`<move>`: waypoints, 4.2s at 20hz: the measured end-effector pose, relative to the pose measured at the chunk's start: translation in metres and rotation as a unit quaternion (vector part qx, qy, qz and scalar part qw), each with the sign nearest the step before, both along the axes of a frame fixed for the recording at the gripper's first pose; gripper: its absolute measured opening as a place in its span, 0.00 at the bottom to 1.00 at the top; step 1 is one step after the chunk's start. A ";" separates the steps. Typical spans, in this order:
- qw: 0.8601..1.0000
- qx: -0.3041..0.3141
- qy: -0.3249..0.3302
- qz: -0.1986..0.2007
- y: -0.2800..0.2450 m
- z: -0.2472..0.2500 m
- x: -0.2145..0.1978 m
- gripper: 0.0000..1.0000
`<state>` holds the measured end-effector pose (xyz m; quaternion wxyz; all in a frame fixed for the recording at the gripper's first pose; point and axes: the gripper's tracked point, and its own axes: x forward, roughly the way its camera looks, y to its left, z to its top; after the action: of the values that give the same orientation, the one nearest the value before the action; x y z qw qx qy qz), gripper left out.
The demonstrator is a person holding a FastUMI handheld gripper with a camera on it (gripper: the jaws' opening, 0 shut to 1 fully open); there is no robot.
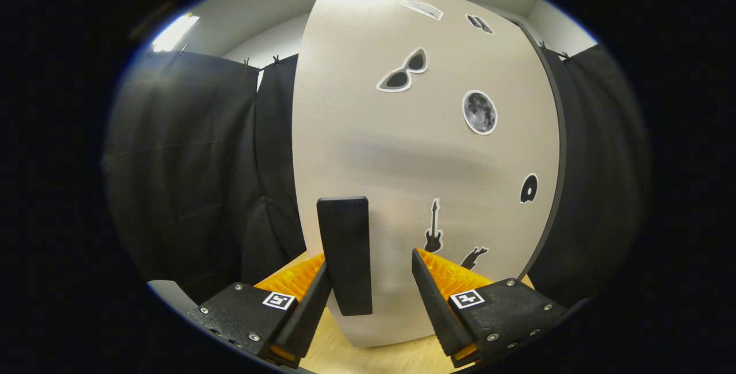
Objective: Open the shoe cabinet door, grab the shoes and put them into the shoe cabinet, then close the shoe cabinet door.
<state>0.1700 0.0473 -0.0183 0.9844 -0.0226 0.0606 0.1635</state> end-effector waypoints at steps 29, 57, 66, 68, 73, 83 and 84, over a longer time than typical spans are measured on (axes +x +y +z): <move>0.998 -0.031 -0.013 -0.050 0.006 -0.010 0.001 0.86; 0.995 -0.035 -0.029 -0.093 0.006 0.001 -0.019 0.91; 0.992 -0.029 -0.047 -0.116 -0.031 0.013 -0.105 0.91; 0.991 -0.021 -0.050 -0.120 -0.039 0.014 -0.133 0.91; 0.987 -0.020 -0.053 -0.150 -0.067 0.015 -0.194 0.91; 0.980 0.003 -0.047 -0.192 -0.099 0.007 -0.266 0.92; 0.980 0.002 -0.048 -0.195 -0.100 0.006 -0.269 0.92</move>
<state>-0.0987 -0.0531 -0.0119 0.9992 -0.0161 0.0161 -0.0325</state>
